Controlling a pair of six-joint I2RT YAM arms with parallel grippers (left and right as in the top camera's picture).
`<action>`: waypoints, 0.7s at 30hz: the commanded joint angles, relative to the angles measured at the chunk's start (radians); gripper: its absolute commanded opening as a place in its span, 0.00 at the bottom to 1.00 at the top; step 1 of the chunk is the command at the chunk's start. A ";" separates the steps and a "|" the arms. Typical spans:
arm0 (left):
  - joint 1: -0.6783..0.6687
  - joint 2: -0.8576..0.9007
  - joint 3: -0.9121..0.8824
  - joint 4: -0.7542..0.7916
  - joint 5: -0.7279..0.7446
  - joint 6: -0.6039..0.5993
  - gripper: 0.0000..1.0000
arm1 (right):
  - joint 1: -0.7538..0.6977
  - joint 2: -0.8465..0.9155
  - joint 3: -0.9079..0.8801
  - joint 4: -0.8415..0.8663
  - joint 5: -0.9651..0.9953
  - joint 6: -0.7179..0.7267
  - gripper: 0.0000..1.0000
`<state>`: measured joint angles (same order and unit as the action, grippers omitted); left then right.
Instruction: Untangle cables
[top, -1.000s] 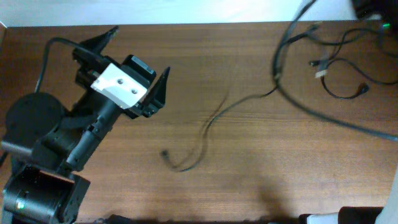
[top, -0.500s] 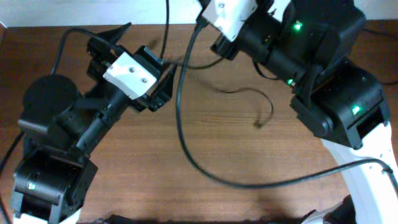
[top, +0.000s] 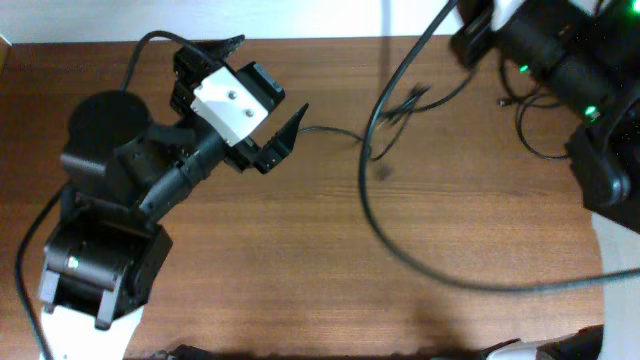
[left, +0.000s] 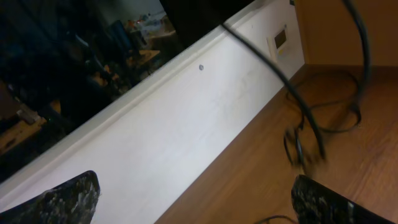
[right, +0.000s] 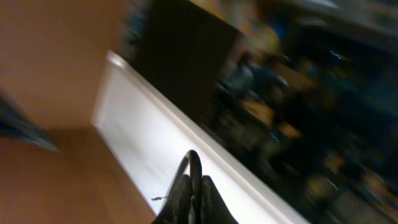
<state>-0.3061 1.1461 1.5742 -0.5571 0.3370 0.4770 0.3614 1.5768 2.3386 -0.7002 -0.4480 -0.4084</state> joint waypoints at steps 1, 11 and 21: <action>0.002 -0.027 -0.002 -0.001 0.007 -0.013 0.99 | 0.110 -0.023 0.019 0.009 -0.120 0.058 0.04; 0.002 -0.031 -0.002 -0.003 0.008 -0.013 0.99 | -0.268 0.023 0.018 -0.277 -0.196 0.080 0.04; 0.002 -0.082 -0.002 -0.004 0.007 -0.013 0.99 | -0.008 0.040 0.019 -0.330 0.212 -0.002 0.04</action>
<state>-0.3061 1.1027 1.5742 -0.5632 0.3374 0.4770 0.5362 1.6405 2.3451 -0.9997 -0.3809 -0.3744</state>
